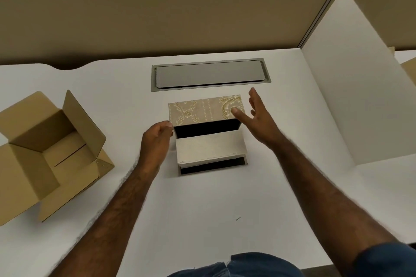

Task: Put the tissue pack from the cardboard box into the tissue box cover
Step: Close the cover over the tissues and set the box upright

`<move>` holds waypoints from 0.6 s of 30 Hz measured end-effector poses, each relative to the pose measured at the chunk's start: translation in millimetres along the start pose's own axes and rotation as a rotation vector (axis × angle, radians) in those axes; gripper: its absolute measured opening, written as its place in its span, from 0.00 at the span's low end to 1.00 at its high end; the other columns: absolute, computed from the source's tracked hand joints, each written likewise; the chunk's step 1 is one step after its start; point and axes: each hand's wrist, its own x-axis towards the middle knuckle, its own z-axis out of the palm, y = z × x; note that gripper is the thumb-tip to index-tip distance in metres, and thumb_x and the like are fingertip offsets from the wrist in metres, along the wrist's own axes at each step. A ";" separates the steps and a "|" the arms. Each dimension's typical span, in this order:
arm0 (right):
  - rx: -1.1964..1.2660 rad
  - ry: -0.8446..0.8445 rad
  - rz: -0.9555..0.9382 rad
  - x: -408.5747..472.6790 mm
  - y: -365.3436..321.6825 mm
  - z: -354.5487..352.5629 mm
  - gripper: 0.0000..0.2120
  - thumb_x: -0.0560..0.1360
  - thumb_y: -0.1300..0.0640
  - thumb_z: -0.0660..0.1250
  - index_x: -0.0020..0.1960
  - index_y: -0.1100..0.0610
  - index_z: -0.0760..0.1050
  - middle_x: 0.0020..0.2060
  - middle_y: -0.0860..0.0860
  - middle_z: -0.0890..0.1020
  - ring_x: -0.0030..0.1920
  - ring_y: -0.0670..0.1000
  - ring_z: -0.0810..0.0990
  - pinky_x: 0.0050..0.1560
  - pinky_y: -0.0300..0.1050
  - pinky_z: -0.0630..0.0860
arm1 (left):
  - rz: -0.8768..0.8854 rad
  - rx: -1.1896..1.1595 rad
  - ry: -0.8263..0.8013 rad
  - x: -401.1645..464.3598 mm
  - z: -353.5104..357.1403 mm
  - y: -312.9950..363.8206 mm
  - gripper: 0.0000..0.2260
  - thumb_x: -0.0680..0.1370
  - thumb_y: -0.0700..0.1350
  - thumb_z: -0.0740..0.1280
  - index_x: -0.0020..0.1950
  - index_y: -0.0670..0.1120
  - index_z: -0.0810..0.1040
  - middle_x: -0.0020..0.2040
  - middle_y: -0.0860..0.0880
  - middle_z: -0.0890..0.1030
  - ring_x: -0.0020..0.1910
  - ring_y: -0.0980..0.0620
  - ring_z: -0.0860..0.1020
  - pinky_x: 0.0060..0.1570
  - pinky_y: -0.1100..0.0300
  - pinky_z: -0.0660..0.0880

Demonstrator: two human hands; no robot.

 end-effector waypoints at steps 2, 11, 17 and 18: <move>-0.029 -0.033 -0.025 9.1 -5.8 -1.3 0.49 0.80 0.36 0.72 0.89 0.47 0.46 0.90 0.49 0.53 0.88 0.55 0.57 0.84 0.59 0.61 | -0.011 -0.021 -0.004 -1.6 0.4 0.0 0.09 0.82 0.48 0.65 0.61 0.52 0.81 0.58 0.50 0.84 0.59 0.49 0.83 0.66 0.47 0.78; -0.091 -0.040 -0.101 1.1 -1.7 4.8 0.43 0.79 0.46 0.78 0.86 0.52 0.60 0.84 0.51 0.66 0.81 0.53 0.69 0.79 0.59 0.73 | 0.023 -0.028 -0.053 -7.4 -6.0 -8.3 0.07 0.84 0.48 0.65 0.60 0.54 0.80 0.57 0.53 0.84 0.59 0.51 0.83 0.63 0.51 0.79; -0.158 -0.041 -0.226 -25.9 19.9 5.8 0.46 0.76 0.46 0.81 0.86 0.48 0.59 0.87 0.44 0.58 0.84 0.47 0.62 0.80 0.50 0.70 | -0.019 -0.036 -0.074 -19.1 -10.8 -26.6 0.07 0.83 0.50 0.67 0.60 0.57 0.80 0.60 0.50 0.84 0.59 0.49 0.84 0.62 0.47 0.80; -0.172 -0.049 -0.243 -29.5 23.0 6.1 0.47 0.76 0.46 0.81 0.86 0.48 0.59 0.87 0.43 0.55 0.85 0.46 0.61 0.80 0.46 0.69 | -0.022 -0.032 -0.079 -21.9 -9.8 -28.7 0.09 0.82 0.50 0.67 0.62 0.56 0.79 0.61 0.49 0.84 0.59 0.49 0.84 0.62 0.47 0.80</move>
